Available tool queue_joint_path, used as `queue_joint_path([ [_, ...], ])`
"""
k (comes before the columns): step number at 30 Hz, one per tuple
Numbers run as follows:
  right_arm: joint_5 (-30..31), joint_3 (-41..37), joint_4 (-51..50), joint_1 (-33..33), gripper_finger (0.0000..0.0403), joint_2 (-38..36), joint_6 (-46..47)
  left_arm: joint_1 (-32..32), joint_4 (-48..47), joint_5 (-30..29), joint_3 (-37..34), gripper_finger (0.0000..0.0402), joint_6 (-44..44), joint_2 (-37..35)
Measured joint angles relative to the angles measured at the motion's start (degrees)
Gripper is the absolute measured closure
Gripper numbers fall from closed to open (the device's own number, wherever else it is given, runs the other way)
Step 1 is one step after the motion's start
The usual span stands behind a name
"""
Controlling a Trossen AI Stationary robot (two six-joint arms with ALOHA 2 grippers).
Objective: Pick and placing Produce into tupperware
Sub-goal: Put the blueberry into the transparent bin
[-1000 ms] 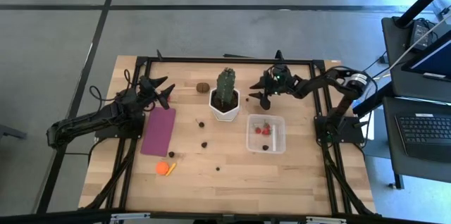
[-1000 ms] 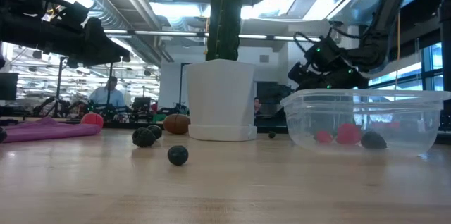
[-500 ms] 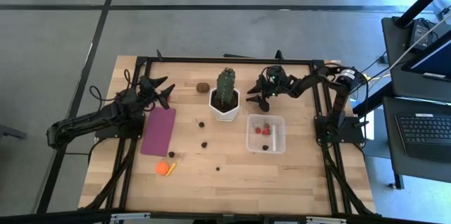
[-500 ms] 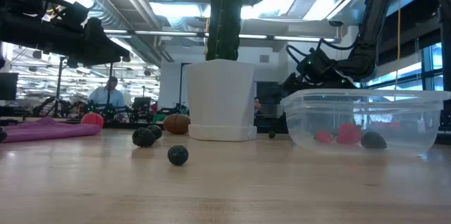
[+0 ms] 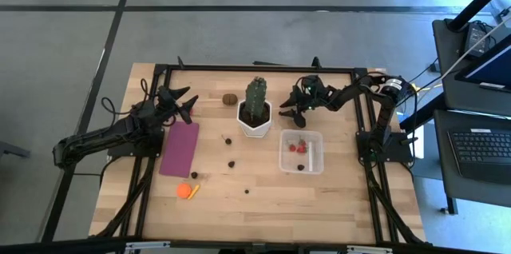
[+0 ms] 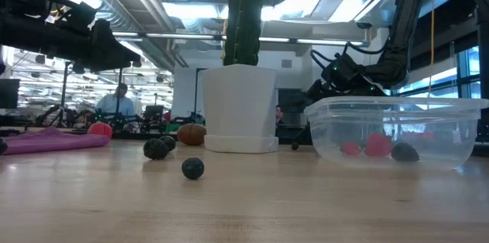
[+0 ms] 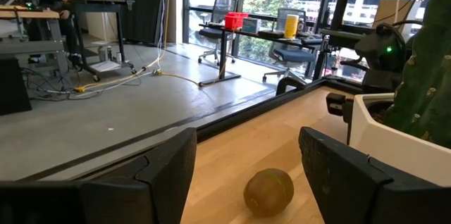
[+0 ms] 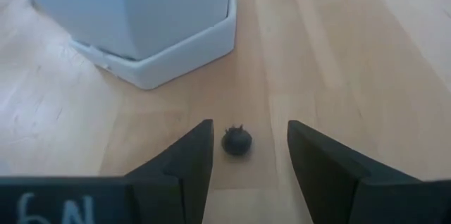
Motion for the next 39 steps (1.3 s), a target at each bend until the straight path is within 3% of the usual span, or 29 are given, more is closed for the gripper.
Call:
queue_joint_path([
  [12,5.9,0.0,-1.2,2.2,0.0222,0.0,-1.9,0.0,0.0,0.0,0.0,0.0157,0.0,0.0],
  [31,7.2,0.1,-1.7,2.2,0.0342,-0.1,-2.0,0.0,0.0,0.0,0.0,0.0157,0.0,0.0],
  [39,7.1,0.1,-1.8,2.1,0.0349,-0.1,-2.0,0.0,0.0,0.0,0.0,0.0157,0.0,0.0],
])
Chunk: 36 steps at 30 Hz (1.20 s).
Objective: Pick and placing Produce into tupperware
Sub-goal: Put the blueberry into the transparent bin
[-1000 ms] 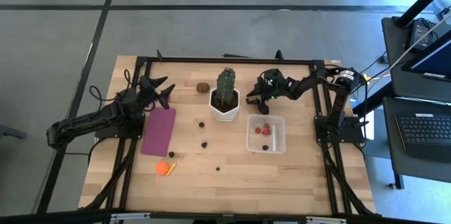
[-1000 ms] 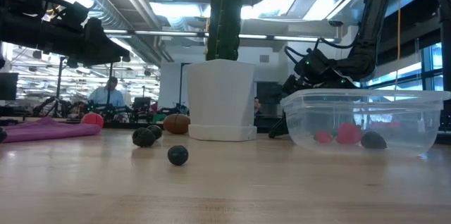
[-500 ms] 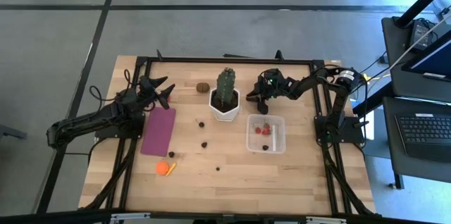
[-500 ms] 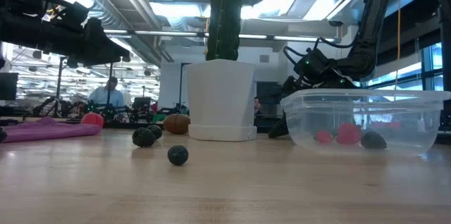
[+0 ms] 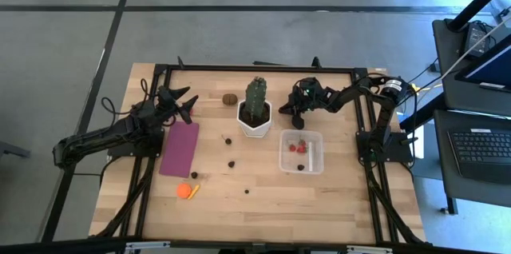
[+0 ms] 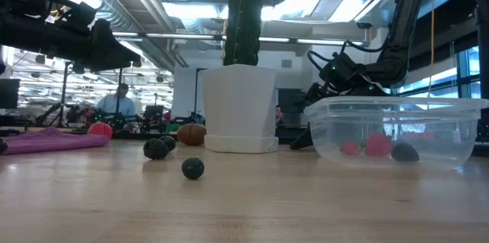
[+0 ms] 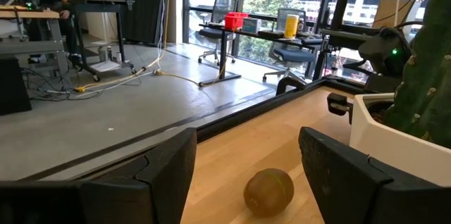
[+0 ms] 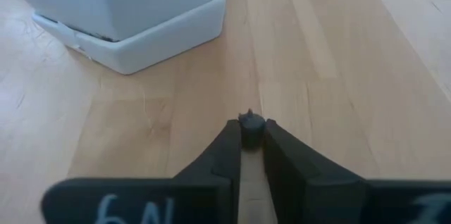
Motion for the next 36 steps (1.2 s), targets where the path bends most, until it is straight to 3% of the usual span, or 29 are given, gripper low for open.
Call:
queue_joint_path([
  [11,-0.6,-0.1,1.0,0.0,0.0348,-0.5,0.4,0.0,0.0,0.0,0.0,0.0157,0.0,0.0],
  [19,-0.9,-0.1,-1.9,-0.9,0.0348,-10.9,0.9,0.0,0.0,0.0,0.0,0.0157,0.0,0.0],
  [24,0.9,-0.1,-14.2,-0.7,0.0348,-23.6,3.2,0.0,0.0,0.0,0.0,0.0157,0.0,0.0],
  [29,3.6,2.9,-36.7,3.4,0.0348,-35.4,6.8,0.0,0.0,-0.4,0.0,0.0157,0.0,0.0],
  [33,10.0,8.9,-54.3,10.6,0.0348,-39.2,12.0,0.0,0.0,-0.4,0.0,0.0157,0.0,0.0],
  [36,12.8,12.7,-61.9,17.0,0.0348,-39.4,17.8,0.0,0.0,-0.4,0.0,0.0157,0.0,0.0],
])
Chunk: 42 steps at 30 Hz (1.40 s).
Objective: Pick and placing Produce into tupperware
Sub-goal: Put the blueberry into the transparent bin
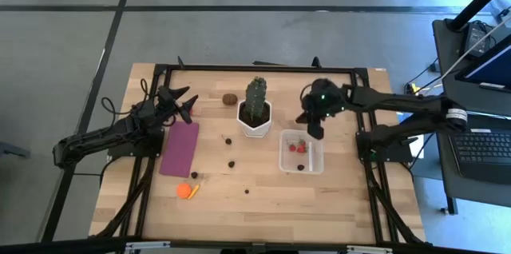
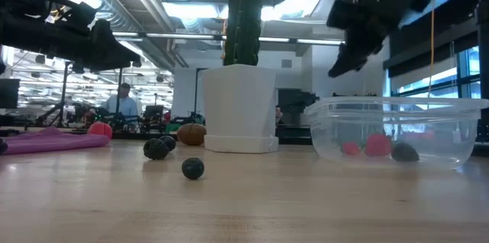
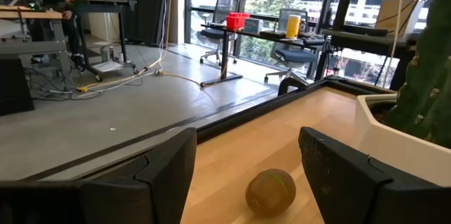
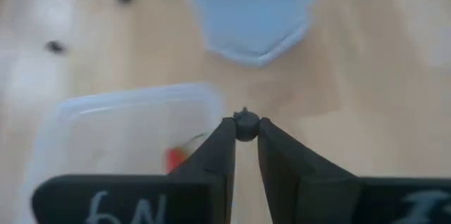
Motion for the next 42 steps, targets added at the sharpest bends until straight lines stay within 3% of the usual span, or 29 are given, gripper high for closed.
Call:
queue_joint_path([
  [5,0.5,1.0,-4.2,8.9,0.0348,0.5,11.1,0.0,0.0,0.0,0.0,0.0157,0.0,0.0],
  [15,9.9,-2.0,-5.1,19.2,0.0348,5.8,29.1,0.0,0.0,0.1,0.0,0.0157,0.8,0.0],
  [25,11.8,-2.1,-3.6,22.6,0.0348,14.8,32.2,0.0,0.0,0.2,0.0,0.0157,1.0,0.0],
  [35,12.3,-2.1,-2.8,22.6,0.0344,15.2,32.2,0.0,0.0,0.2,0.0,0.0157,1.0,0.0],
  [42,12.1,-2.1,-2.1,22.6,0.0290,15.2,32.1,0.0,0.0,0.3,0.0,0.0157,1.0,0.0],
])
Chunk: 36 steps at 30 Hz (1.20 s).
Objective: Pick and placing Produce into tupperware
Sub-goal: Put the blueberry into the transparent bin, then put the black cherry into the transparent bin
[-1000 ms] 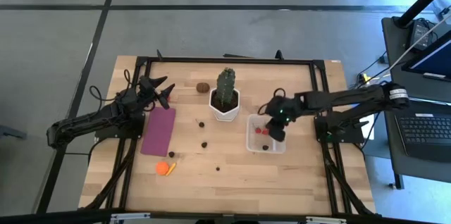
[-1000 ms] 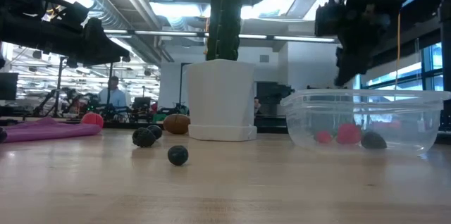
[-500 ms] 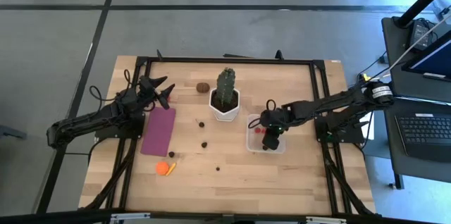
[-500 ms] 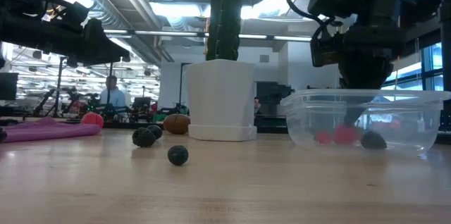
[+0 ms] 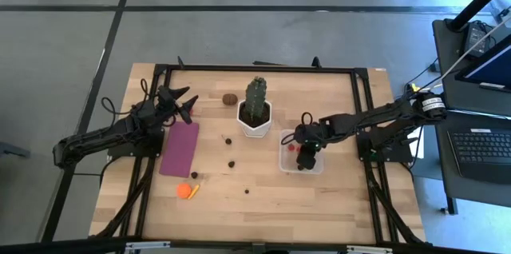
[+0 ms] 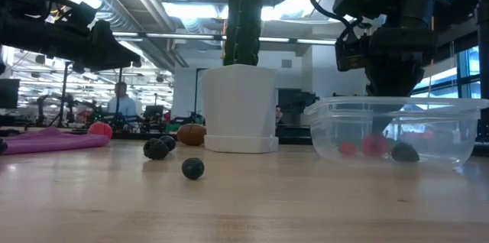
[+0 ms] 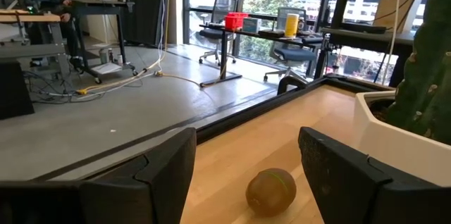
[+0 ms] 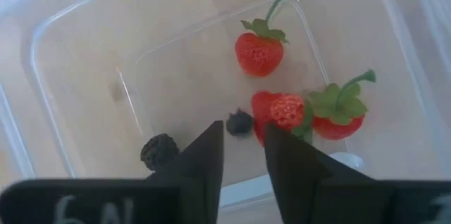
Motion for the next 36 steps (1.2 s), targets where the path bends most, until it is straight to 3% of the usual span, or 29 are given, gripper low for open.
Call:
queue_joint_path([
  [7,-0.7,0.7,-0.7,0.0,0.0231,0.0,-1.5,0.0,0.0,0.0,0.0,0.0157,0.0,0.0],
  [14,-1.0,7.7,-0.7,0.0,0.0215,-0.1,-9.5,0.0,0.0,0.3,0.0,0.0157,-0.8,0.0],
  [18,1.1,10.5,-0.8,0.0,0.0215,-1.5,-18.8,0.0,0.3,8.1,0.0,0.0157,-2.3,0.0],
  [22,2.7,9.9,0.2,-1.9,0.0215,-7.9,-25.3,-0.6,4.7,25.6,0.0,0.0157,2.4,0.0],
  [25,3.0,7.5,2.6,-4.7,0.0215,-15.0,-28.0,-1.9,7.5,33.0,0.0,0.0157,3.4,0.0],
  [30,3.0,2.1,7.5,-9.2,0.0215,-26.0,-31.9,-4.5,7.6,31.5,0.1,0.0157,3.5,0.0],
  [36,3.0,-7.8,19.4,-13.9,0.0215,-34.0,-35.1,-7.7,7.5,31.0,0.1,0.0157,4.1,0.0],
])
